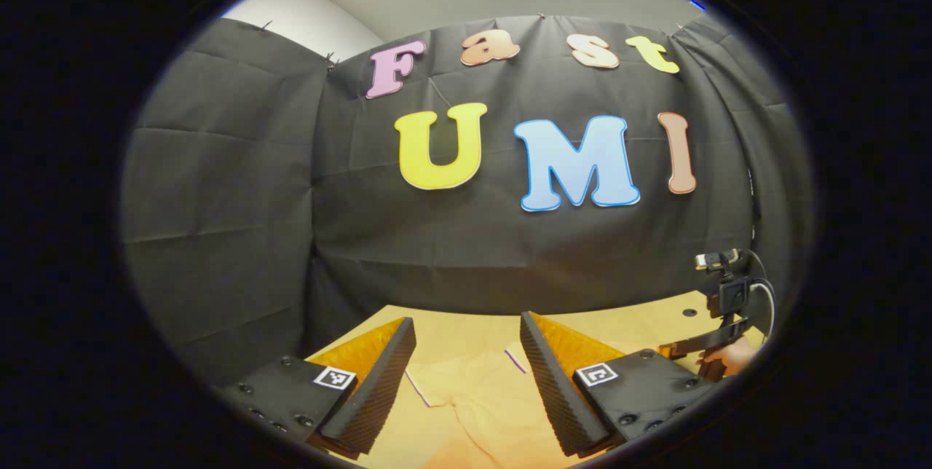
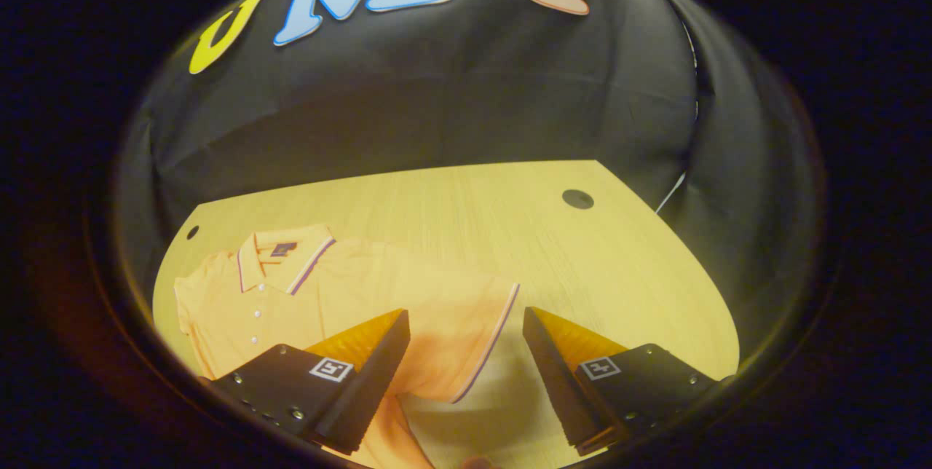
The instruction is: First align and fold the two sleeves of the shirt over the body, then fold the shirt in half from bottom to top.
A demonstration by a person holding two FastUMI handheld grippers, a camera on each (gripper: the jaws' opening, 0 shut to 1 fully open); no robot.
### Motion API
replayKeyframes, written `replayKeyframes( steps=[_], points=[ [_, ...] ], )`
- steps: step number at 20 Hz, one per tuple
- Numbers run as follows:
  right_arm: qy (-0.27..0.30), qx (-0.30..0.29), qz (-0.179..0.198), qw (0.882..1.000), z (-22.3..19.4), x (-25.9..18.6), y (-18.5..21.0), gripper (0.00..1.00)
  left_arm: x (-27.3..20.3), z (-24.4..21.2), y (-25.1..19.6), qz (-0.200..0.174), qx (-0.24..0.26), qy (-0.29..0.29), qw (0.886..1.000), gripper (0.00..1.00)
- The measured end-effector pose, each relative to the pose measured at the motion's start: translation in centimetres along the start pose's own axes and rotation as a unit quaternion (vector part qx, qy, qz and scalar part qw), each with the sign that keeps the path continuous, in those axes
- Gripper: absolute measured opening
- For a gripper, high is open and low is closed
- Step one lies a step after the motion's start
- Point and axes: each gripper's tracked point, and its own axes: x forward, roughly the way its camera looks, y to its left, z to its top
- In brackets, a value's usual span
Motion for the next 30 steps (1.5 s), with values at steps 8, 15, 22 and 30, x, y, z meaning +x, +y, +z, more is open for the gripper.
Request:
replayKeyframes(
  steps=[8,15,22,30],
  points=[
    [0.048,0.001,-0.011,0.999,-1.8,3.3,-1.2,0.97,-1.2,-0.7,-0.1,0.005,0.0,0.007,1.0,0.94],
    [0.061,0.002,-0.004,0.998,-2.1,3.7,-0.6,0.7,-2.7,-0.4,0.9,0.014,-0.002,0.005,1.0,0.94],
    [0.07,0.03,0.001,0.997,-1.9,3.8,-0.3,0.03,-3.4,-0.6,2.0,0.02,-0.011,0.002,1.0,0.94],
    [-0.025,-0.086,0.045,0.995,2.7,0.2,5.2,0.03,-4.1,-1.3,3.1,0.027,-0.022,0.003,0.999,0.94]
  ],
)
